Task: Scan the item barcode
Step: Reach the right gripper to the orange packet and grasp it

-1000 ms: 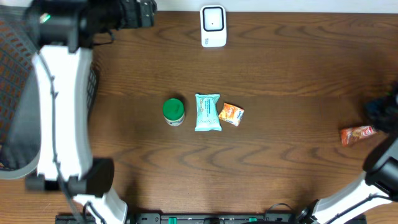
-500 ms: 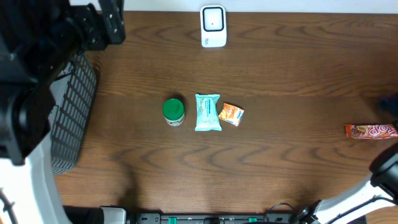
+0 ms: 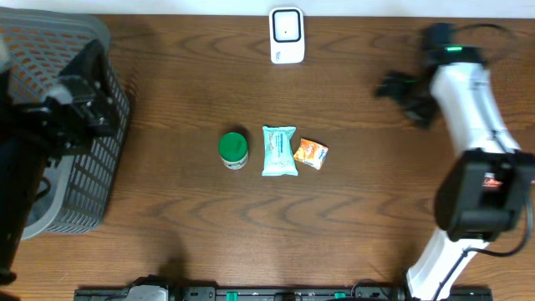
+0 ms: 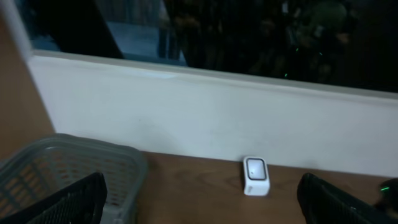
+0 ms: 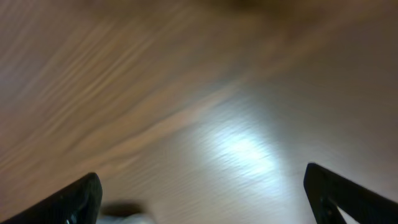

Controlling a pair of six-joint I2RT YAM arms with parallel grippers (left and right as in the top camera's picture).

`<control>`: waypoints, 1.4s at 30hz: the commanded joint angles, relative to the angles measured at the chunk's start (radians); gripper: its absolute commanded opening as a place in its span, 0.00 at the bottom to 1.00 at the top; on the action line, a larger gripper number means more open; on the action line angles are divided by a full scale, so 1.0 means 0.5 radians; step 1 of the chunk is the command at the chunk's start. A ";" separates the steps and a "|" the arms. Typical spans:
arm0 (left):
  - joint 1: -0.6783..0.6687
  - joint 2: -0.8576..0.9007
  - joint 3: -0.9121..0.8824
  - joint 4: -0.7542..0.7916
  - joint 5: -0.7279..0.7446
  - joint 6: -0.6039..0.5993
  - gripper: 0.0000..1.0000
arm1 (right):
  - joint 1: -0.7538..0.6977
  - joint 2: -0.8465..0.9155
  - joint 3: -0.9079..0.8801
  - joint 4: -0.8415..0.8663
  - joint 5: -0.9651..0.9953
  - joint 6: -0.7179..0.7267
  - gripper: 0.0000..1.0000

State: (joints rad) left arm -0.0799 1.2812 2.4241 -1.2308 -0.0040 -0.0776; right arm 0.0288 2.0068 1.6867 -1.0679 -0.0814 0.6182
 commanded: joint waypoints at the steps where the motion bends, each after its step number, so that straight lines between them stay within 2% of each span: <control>1: 0.010 -0.008 0.014 -0.005 -0.121 0.013 0.98 | 0.258 0.043 -0.051 0.079 -0.066 0.166 0.99; 9: 0.010 -0.043 0.012 -0.052 -0.121 0.013 0.98 | 0.613 0.172 -0.051 0.140 -0.068 0.305 0.99; 23: 0.010 -0.045 0.011 -0.051 -0.121 0.013 0.98 | 0.762 0.540 -0.053 0.021 -0.187 0.255 0.97; 26: 0.010 -0.045 0.011 -0.051 -0.121 0.013 0.98 | 0.766 0.537 -0.056 -0.044 -0.194 0.251 0.86; 30: 0.010 -0.043 -0.003 -0.050 -0.121 0.013 0.98 | 0.761 0.536 -0.056 -0.074 -0.216 0.250 0.58; 31: 0.010 -0.043 -0.009 -0.049 -0.121 0.013 0.98 | 0.752 0.531 -0.054 -0.081 -0.217 0.250 0.56; 37: 0.010 -0.043 -0.086 0.004 -0.122 0.013 0.98 | 0.673 0.516 0.002 -0.229 -0.259 0.163 0.52; 42: 0.010 -0.043 -0.188 0.064 -0.121 0.013 0.98 | 0.587 0.515 0.050 -0.423 -0.673 -0.232 0.53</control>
State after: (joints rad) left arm -0.0792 1.2594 2.3638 -1.2171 -0.0559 -0.0776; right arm 0.3534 2.2513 1.6829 -1.2415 -0.2516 0.6590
